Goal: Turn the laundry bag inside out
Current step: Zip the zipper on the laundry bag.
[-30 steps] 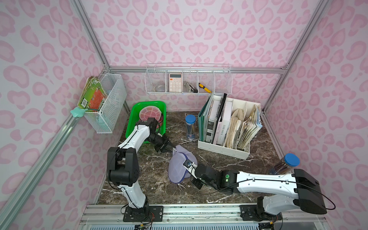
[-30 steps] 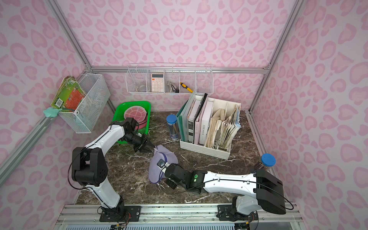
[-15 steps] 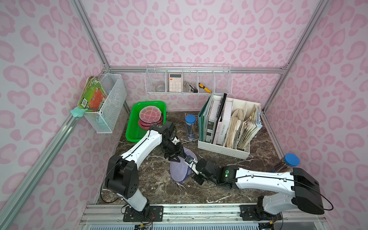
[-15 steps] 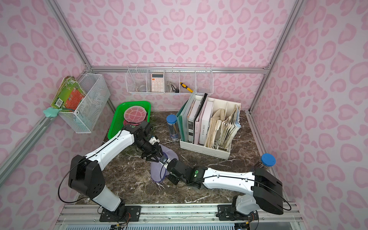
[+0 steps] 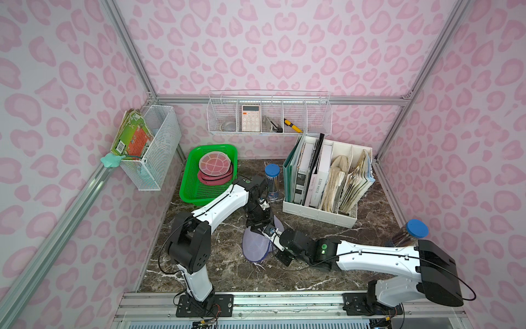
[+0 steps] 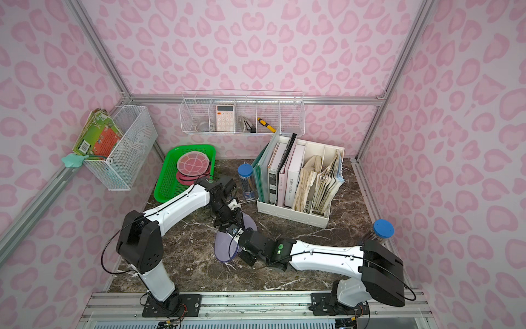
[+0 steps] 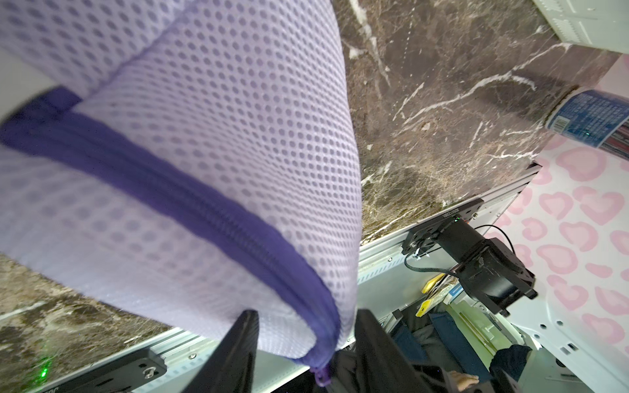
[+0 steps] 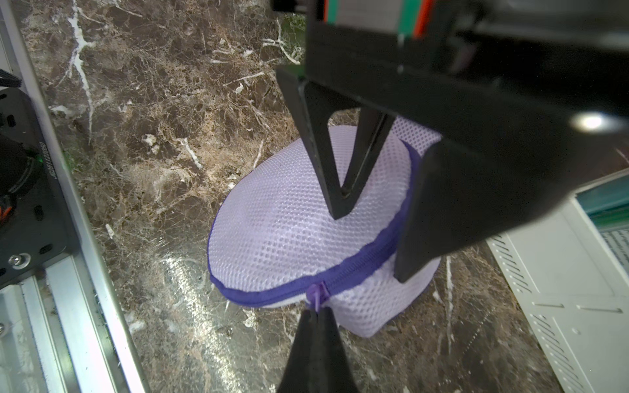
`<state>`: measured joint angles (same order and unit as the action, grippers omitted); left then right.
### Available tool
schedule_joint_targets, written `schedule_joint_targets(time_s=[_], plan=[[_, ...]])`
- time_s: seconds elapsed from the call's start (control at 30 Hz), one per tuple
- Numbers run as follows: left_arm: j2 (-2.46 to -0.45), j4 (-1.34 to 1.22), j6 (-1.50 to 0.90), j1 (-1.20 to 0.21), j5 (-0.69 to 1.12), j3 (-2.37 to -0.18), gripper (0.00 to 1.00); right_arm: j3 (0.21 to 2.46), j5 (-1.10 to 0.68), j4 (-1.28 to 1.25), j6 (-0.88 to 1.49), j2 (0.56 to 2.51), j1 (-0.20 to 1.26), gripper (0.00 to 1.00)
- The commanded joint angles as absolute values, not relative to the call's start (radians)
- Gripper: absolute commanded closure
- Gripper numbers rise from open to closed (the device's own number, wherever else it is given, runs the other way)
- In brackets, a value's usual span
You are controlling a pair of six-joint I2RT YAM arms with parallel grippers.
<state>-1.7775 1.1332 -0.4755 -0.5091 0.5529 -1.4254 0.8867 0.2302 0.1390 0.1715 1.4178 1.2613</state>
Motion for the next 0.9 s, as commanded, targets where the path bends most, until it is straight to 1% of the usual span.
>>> schedule_joint_targets(time_s=[0.0, 0.03, 0.07, 0.3, 0.43, 0.57, 0.67, 0.77, 0.87], plan=[[-1.78, 1.144, -0.474, -0.51, 0.534, -1.429, 0.77, 0.884, 0.231, 0.121, 0.175, 1.41, 1.261, 1.0], [-1.782, 1.15, -0.475, -0.507, 0.52, -1.439, 0.87, 0.882, 0.231, 0.121, 0.173, 1.41, 1.261, 1.0], [-1.785, 1.16, -0.477, -0.503, 0.511, -1.447, 1.0, 0.884, 0.232, 0.125, 0.172, 1.41, 1.263, 1.0], [-1.816, 1.284, -0.47, -0.402, 0.487, -1.592, 1.0, 0.912, 0.287, 0.162, 0.152, 1.408, 1.292, 1.0], [-1.814, 1.284, -0.508, -0.294, 0.565, -1.635, 1.0, 0.928, 0.3, 0.169, 0.14, 1.407, 1.312, 1.0], [-1.81, 1.201, -0.588, -0.187, 0.714, -1.609, 1.0, 0.941, 0.307, 0.173, 0.14, 1.417, 1.332, 1.0], [-1.798, 1.094, -0.688, -0.109, 0.811, -1.544, 1.0, 0.943, 0.306, 0.177, 0.147, 1.419, 1.343, 1.0], [-1.791, 1.03, -0.747, -0.076, 0.828, -1.499, 1.0, 0.939, 0.311, 0.177, 0.153, 1.411, 1.35, 1.0], [-1.799, 1.003, -0.755, -0.077, 0.858, -1.471, 1.0, 0.937, 0.326, 0.176, 0.155, 1.404, 1.349, 1.0]])
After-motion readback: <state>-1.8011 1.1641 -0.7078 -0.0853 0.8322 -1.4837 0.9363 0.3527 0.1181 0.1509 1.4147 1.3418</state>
